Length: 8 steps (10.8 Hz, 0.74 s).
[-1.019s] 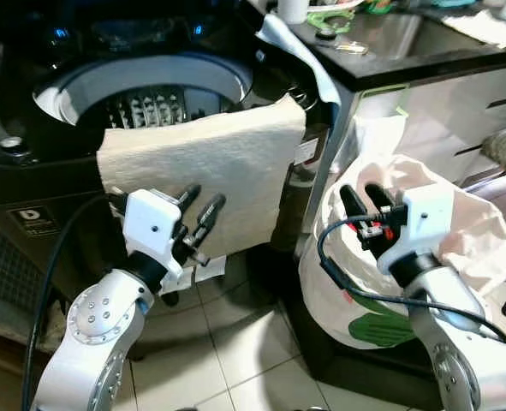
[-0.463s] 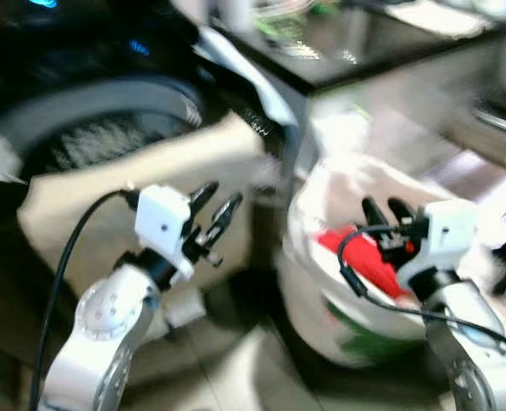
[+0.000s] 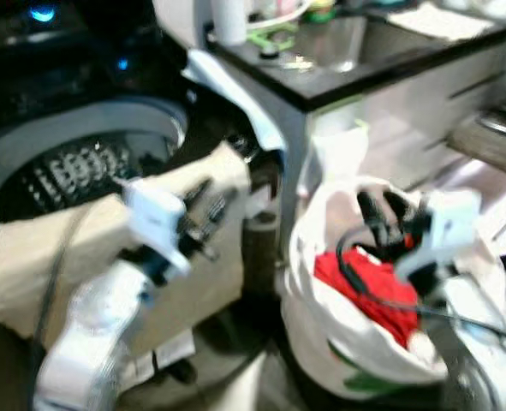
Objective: Clothes washing
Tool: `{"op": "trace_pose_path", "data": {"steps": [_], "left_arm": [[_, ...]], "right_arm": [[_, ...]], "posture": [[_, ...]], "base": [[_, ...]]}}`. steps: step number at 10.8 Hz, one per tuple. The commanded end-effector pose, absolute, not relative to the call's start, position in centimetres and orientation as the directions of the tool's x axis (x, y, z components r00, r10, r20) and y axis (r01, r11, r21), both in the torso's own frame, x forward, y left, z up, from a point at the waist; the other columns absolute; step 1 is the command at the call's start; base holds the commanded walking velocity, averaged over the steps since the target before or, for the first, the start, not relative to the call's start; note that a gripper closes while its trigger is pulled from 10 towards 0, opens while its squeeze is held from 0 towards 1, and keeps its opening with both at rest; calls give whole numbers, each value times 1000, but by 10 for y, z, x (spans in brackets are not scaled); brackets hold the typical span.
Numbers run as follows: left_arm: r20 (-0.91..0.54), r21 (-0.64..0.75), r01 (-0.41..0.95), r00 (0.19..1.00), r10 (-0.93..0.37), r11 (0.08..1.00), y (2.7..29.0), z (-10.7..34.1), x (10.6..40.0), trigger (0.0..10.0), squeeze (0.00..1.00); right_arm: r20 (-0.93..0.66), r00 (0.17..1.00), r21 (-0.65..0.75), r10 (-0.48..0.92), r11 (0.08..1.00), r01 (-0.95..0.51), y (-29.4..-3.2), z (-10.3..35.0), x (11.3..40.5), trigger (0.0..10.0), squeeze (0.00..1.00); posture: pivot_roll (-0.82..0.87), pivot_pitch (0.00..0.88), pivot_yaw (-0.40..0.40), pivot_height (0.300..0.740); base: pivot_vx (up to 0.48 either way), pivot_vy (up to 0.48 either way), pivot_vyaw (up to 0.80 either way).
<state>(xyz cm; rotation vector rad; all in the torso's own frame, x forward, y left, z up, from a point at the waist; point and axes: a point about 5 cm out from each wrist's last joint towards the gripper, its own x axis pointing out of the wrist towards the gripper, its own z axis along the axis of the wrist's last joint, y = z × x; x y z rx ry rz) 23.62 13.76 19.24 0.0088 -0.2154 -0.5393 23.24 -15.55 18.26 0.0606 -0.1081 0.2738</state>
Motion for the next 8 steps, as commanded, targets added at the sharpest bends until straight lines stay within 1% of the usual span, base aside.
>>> {"op": "trace_pose_path", "data": {"steps": [1, 2, 3, 4, 5, 6, 7, 8], "left_arm": [[207, 62, 517, 830, -518, 854, 140, 197, 236, 10000, 0], [163, 80, 537, 824, -542, 840, 140, 193, 236, 10000, 0], [108, 68, 589, 798, -593, 805, 137, 182, 233, 10000, 0], [110, 43, 645, 756, -646, 763, 135, 179, 228, 10000, 0], [81, -27, 745, 666, -742, 666, 125, 177, 221, 10000, 0], [41, -40, 789, 615, -788, 614, 120, 172, 218, 10000, 0], [-77, -10, 778, 626, -776, 629, 117, 152, 222, 10000, 0], [-178, -24, 767, 628, -758, 641, 118, 133, 224, 10000, 1000]], "right_arm": [[153, 944, 63, 293, 950, -305, -152, 191, 229, 10000, 0], [115, 945, 44, 306, 949, -312, -152, 184, 227, 10000, 0], [44, 940, -7, 339, 941, -339, -151, 173, 223, 10000, 0], [48, 939, -6, 342, 940, -342, -152, 174, 221, 10000, 0], [61, 948, 0, 311, 950, -312, -158, 177, 221, 10000, 0], [57, 956, -4, 287, 958, -287, -163, 177, 222, 10000, 0], [16, 964, -43, 267, 963, -266, -169, 171, 221, 10000, 0], [-27, 962, -81, 270, 959, -272, -170, 165, 219, 10000, 0]], "posture": [[-36, 36, 48, 740], [-39, 37, 56, 740], [-45, 37, 65, 740], [-48, 38, 70, 740], [-57, 38, 79, 740], [-57, 38, 79, 740], [-65, 39, 86, 740], [-71, 41, 87, 740]], "base": [[0, 0, 0], [0, 0, 0], [0, 0, 0], [0, 0, 0], [0, 0, 0], [0, 0, 0], [0, 0, 0], [0, 0, 0]]}}
